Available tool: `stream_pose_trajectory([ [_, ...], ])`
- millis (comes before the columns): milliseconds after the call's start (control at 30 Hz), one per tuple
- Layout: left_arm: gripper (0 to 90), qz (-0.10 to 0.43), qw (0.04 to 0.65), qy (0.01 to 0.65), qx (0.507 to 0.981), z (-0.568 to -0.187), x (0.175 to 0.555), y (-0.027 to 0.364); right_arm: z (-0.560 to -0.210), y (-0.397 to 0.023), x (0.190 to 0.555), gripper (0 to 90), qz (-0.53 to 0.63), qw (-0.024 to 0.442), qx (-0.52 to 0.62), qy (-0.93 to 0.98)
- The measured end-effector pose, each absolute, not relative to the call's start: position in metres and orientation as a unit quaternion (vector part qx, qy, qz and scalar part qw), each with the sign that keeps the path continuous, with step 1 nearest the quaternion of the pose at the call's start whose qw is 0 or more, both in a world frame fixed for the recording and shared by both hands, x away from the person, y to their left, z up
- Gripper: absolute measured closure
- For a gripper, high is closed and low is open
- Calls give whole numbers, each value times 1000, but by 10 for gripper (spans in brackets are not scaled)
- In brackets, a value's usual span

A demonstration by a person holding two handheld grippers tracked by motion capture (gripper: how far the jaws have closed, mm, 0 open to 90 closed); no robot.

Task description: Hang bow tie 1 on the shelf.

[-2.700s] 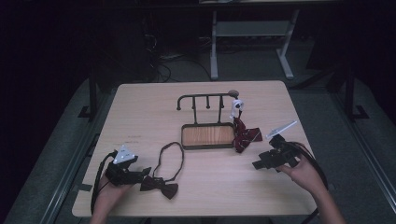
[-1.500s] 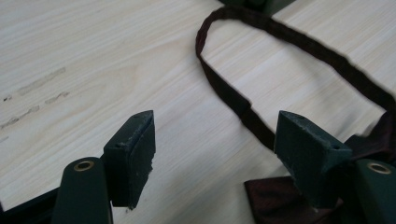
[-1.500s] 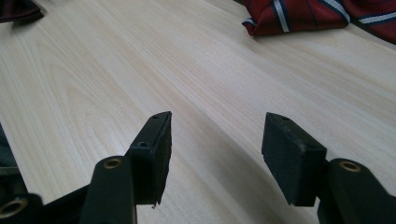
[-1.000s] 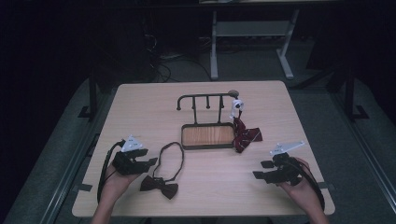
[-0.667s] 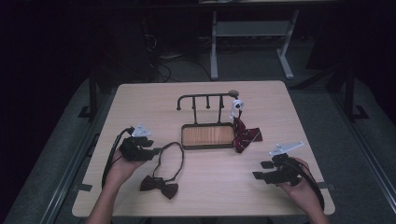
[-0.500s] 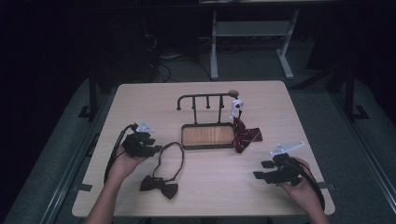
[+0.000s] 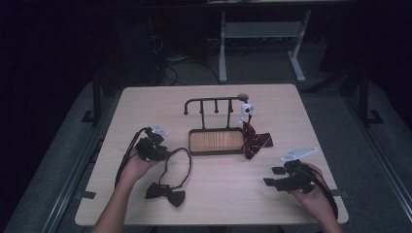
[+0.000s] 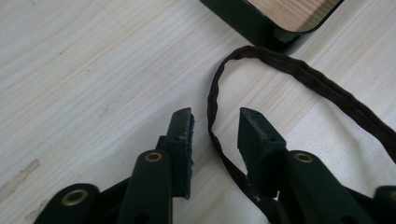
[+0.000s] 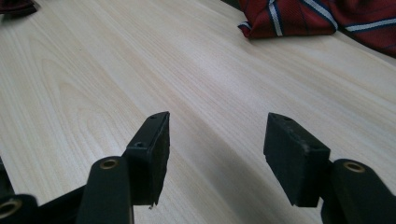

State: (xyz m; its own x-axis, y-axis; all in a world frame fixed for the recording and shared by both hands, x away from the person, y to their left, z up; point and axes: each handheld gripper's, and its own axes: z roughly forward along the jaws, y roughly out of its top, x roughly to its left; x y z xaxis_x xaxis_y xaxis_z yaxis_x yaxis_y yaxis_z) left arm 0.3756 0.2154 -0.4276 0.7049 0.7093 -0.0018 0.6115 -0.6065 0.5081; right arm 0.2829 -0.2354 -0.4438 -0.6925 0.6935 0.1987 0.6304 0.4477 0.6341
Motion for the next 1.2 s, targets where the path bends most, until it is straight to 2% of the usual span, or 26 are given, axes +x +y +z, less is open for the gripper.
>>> stream_pose_trajectory([
  [733, 836, 73, 208, 361, 906, -442, 390, 209, -443, -238, 282, 410, 360, 50, 390, 846],
  [833, 888, 68, 207, 356, 909, -443, 391, 209, -443, -239, 282, 411, 365, 51, 390, 844],
  [1200, 897, 52, 224, 348, 909, -436, 387, 214, -445, -243, 284, 412, 368, 45, 395, 840],
])
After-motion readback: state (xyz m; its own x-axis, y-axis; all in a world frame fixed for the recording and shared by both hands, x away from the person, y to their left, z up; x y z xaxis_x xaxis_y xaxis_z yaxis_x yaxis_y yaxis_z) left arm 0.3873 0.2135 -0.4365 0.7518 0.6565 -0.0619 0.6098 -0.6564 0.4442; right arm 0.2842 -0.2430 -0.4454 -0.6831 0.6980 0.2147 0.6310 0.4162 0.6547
